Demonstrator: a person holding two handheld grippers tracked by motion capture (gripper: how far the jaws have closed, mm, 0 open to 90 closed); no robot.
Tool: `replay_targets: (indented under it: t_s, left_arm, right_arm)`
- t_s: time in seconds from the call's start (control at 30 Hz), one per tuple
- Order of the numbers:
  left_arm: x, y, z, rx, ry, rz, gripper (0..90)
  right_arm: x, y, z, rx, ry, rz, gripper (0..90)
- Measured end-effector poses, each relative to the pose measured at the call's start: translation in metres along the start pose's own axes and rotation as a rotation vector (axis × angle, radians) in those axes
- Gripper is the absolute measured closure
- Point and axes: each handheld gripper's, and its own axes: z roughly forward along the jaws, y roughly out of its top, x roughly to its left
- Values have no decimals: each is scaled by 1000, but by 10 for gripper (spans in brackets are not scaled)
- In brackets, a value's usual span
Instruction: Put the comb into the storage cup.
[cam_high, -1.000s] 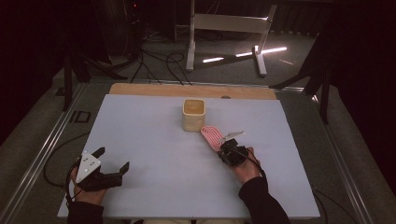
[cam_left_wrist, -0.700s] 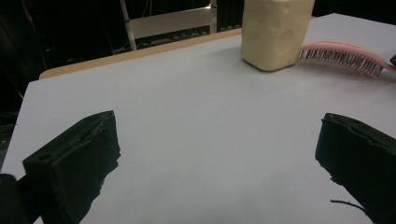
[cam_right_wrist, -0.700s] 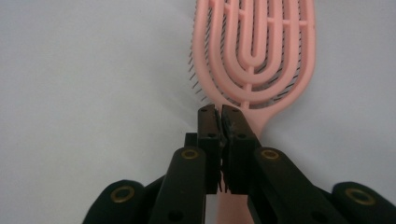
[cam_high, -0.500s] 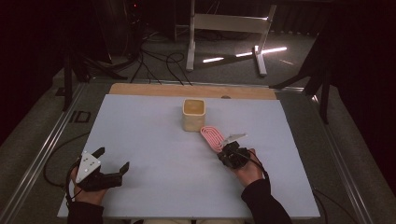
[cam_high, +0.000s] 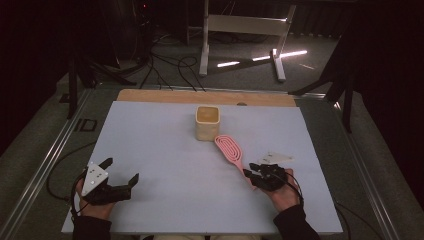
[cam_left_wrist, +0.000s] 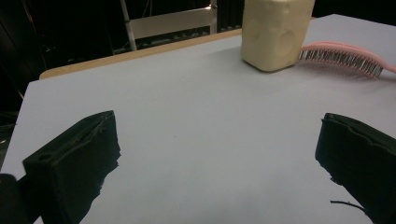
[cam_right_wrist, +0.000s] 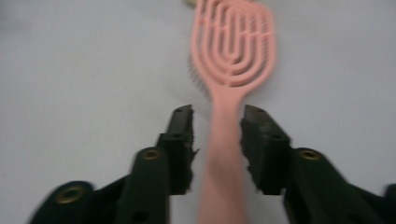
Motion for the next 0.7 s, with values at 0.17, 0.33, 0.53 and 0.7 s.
replay_targets:
  t_s: [0.17,0.33,0.53,0.7]
  left_arm:
    - [0,0,0,-1,-1,0,3]
    - [0,1,0,-4,0,-1,3]
    - [-1,1,0,-6,-4,-1,3]
    - [0,1,-1,-7,-8,-3,3]
  right_arm:
    - [-15,-15,-24,-120,-42,22,467]
    - [-19,-21,-34,-173,-60,24,382]
    - [-24,-36,-54,-311,-128,47,182]
    - [-25,-39,-62,-362,-143,39,141]
